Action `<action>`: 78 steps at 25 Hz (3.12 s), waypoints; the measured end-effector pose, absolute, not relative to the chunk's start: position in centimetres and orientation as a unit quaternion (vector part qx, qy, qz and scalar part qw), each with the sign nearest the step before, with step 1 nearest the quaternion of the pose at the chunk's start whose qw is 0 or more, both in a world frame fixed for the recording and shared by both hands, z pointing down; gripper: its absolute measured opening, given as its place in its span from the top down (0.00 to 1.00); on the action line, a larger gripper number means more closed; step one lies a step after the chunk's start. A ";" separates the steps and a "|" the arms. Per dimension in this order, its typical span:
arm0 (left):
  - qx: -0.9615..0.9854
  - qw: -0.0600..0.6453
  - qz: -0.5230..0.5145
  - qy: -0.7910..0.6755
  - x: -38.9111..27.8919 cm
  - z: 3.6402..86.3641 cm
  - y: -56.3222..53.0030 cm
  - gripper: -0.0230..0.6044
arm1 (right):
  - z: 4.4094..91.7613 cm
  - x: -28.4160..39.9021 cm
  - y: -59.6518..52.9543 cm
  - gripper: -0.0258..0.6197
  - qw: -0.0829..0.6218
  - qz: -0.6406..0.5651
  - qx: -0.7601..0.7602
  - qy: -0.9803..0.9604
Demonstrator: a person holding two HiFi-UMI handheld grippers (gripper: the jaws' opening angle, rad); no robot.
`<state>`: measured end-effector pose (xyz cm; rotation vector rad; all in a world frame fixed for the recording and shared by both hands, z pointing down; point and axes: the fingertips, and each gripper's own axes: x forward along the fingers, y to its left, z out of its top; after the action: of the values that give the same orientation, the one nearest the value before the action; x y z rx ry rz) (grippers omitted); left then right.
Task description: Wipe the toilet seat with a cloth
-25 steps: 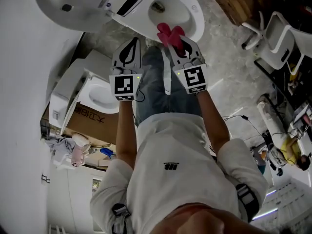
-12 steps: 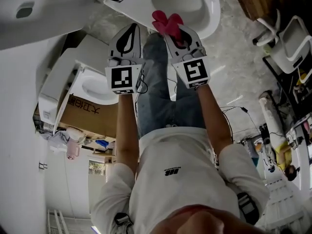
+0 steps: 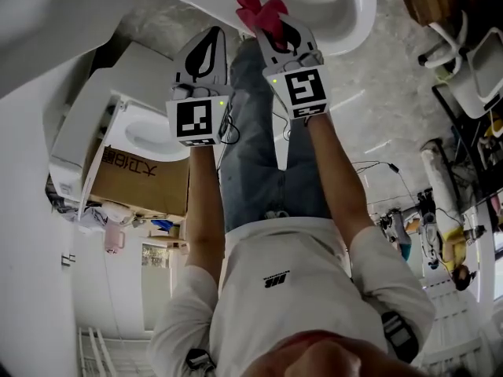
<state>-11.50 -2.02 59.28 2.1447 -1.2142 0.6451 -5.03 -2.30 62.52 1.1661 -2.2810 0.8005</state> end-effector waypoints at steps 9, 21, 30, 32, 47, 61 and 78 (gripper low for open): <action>0.794 0.309 0.251 -0.458 -12.1 62.2 -0.6 0.95 | 68.0 -5.8 -1.5 0.88 0.237 0.317 0.424 -0.814; 0.785 0.335 0.265 -0.449 -12.2 63.5 1.7 0.95 | 72.7 -7.8 -0.3 0.88 0.259 0.365 0.395 -0.802; 0.784 0.337 0.277 -0.442 -12.1 63.7 3.2 0.95 | 72.9 -7.7 0.2 0.89 0.257 0.362 0.394 -0.805; 0.786 0.336 0.279 -0.438 -11.8 63.6 3.3 0.95 | 73.0 -7.5 0.6 0.89 0.259 0.362 0.394 -0.804; 0.818 0.314 0.307 -0.371 -7.5 63.5 4.7 0.95 | 72.9 -3.4 5.2 0.89 0.275 0.367 0.387 -0.800; 0.847 0.297 0.336 -0.285 -1.0 63.7 5.6 0.95 | 73.2 2.2 8.5 0.89 0.270 0.395 0.418 -0.773; 0.864 0.282 0.358 -0.215 3.9 64.4 6.2 0.95 | 73.5 8.4 11.1 0.89 0.263 0.413 0.470 -0.734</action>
<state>3.90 6.23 64.39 2.3142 -0.5767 0.9585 8.42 11.07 73.48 1.2707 -1.9862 1.1166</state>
